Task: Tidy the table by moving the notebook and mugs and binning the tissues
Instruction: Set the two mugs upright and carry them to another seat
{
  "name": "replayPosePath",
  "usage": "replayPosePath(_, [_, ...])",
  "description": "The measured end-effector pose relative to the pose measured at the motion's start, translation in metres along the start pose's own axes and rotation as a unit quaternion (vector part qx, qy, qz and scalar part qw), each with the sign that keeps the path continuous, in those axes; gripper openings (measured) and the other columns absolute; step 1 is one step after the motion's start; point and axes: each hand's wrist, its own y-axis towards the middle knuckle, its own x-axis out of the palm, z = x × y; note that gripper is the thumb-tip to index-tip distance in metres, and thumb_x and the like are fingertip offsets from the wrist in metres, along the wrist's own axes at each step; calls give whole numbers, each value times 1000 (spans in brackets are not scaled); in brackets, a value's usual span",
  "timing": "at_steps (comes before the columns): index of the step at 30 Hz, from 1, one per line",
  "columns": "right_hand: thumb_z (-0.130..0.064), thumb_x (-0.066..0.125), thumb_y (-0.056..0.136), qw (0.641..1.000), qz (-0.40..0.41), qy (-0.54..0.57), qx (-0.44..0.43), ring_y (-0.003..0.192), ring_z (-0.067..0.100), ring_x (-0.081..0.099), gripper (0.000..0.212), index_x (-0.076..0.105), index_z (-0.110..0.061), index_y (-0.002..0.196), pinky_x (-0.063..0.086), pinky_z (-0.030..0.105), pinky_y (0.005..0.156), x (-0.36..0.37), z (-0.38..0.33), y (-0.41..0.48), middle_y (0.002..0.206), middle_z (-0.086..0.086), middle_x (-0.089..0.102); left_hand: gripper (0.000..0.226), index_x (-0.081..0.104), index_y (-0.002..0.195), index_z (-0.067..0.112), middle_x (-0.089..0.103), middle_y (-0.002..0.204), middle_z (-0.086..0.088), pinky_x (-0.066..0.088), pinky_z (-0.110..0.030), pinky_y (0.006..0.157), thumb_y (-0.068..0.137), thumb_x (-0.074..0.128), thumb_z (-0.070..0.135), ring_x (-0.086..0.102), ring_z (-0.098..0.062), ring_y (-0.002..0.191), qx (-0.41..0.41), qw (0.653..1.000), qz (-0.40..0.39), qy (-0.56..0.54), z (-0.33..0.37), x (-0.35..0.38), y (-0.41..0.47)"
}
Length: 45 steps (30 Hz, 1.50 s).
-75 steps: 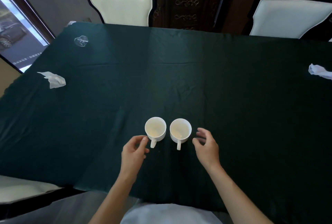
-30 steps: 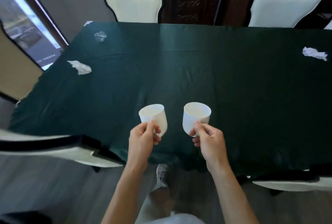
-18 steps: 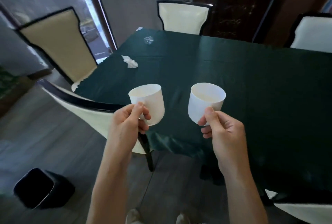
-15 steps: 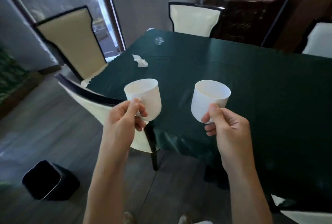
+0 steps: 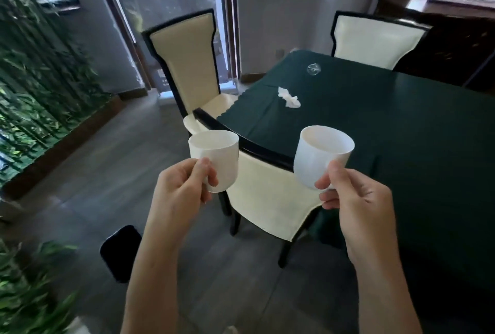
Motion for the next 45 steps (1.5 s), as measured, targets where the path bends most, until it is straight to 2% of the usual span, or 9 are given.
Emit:
replayPosePath(4, [-52,59,95,1000,-9,-7,-15,59,8,65,42,73,-21,70,54,32,64,53,-13,-1,74,1,74,42,64,66,6,58,64,-6,39,-28,54,93,55,37,47,-16,51,-9,1000,1,-30,-10,-43,28])
replayPosePath(9, [-47,60,96,999,-24,-4,-24,60,12,65,41,74,-17,71,53,32,63,103,-24,22,74,2,74,42,66,61,15,60,63,-1,38,-29,54,95,55,38,47,-15,51,-14,999,-3,-51,-23,-74,70])
replayPosePath(18, [-47,60,95,999,-29,6,-15,59,11,68,41,73,-19,68,56,25,59,185,-20,123,73,-1,75,42,67,64,16,62,68,4,41,-14,49,100,53,34,48,-9,52,26,998,16,-55,-41,-88,187])
replayPosePath(22, [-50,60,93,999,-37,-10,4,60,14,70,41,75,-19,69,62,39,69,219,-19,181,74,1,76,42,68,66,16,62,67,4,43,-18,51,100,53,35,50,-9,54,18,999,3,-40,-41,-80,255])
replayPosePath(25, [-46,62,95,998,-52,4,25,64,18,74,40,77,-17,71,64,39,71,237,-14,224,76,0,78,41,69,65,14,62,65,0,44,-28,56,97,53,34,52,-10,54,4,1000,-11,-20,-46,-66,306])
replayPosePath(32, [-31,66,96,992,-57,0,116,71,18,77,35,78,-15,67,65,31,70,268,24,286,77,4,79,40,72,64,17,71,72,-23,50,-33,63,98,55,31,62,-18,58,-55,995,-73,37,-76,-21,387])
replayPosePath(38, [-23,69,97,962,-18,60,266,73,19,75,32,78,1,77,64,30,74,300,77,323,86,10,76,38,72,71,8,73,69,-10,57,-33,64,103,54,19,70,-22,62,-142,981,-131,32,-126,16,447])
replayPosePath(41, [-18,68,98,942,9,92,322,77,20,73,27,76,4,86,63,27,69,316,101,339,90,12,74,37,71,74,4,72,76,-13,58,-27,60,104,53,17,72,-21,64,-193,969,-156,15,-154,34,475])
replayPosePath(45, [-17,71,97,928,27,85,363,87,22,75,23,78,5,92,64,36,85,333,129,346,105,15,76,35,70,76,2,72,81,-13,61,-26,62,104,54,15,73,-17,62,-250,948,-195,-7,-187,52,504])
